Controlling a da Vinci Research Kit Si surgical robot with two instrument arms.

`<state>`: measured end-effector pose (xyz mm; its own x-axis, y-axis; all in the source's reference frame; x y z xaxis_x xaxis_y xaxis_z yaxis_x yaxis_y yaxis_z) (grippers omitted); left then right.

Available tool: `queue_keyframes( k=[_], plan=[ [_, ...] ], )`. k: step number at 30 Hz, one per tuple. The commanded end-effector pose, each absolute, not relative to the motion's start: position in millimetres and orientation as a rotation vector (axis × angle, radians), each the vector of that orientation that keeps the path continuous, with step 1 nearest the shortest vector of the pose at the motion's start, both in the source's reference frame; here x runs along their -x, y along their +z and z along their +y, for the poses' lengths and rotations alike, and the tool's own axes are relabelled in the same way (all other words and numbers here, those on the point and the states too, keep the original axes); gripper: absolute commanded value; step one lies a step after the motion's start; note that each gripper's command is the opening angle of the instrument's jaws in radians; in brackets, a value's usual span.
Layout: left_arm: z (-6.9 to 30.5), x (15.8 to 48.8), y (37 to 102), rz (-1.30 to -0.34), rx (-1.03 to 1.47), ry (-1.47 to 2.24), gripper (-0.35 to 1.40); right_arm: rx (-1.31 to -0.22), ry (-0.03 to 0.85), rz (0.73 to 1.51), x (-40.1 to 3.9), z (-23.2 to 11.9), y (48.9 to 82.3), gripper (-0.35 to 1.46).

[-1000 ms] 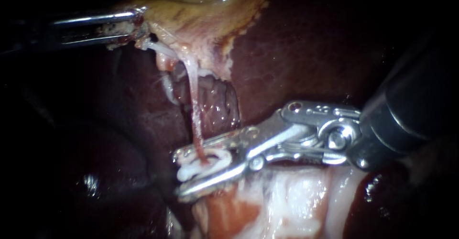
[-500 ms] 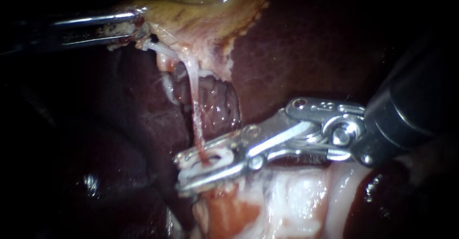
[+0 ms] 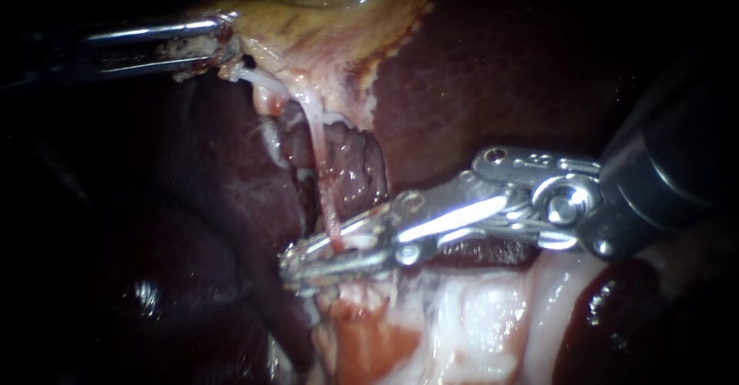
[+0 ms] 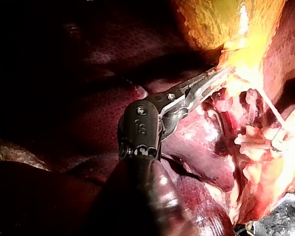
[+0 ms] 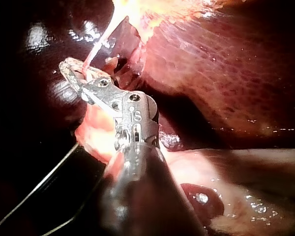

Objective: Clipping second clip right tube

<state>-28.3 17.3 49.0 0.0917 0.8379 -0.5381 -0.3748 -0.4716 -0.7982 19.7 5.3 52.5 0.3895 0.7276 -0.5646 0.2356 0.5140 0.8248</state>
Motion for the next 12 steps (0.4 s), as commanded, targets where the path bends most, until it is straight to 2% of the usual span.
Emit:
queue_keyframes(
  k=[1, 12],
  plan=[
    [17.3, 28.3, 49.0, -0.498, 1.392, 1.573, -0.35, -1.025, 0.394, 1.158, -19.7, 5.4, 52.5, -0.35],
    [17.2, 28.4, 49.1, -0.497, 1.392, 1.573, -0.35, -1.025, 0.393, 1.158, -19.6, 5.5, 52.8, -0.35]
  ],
)
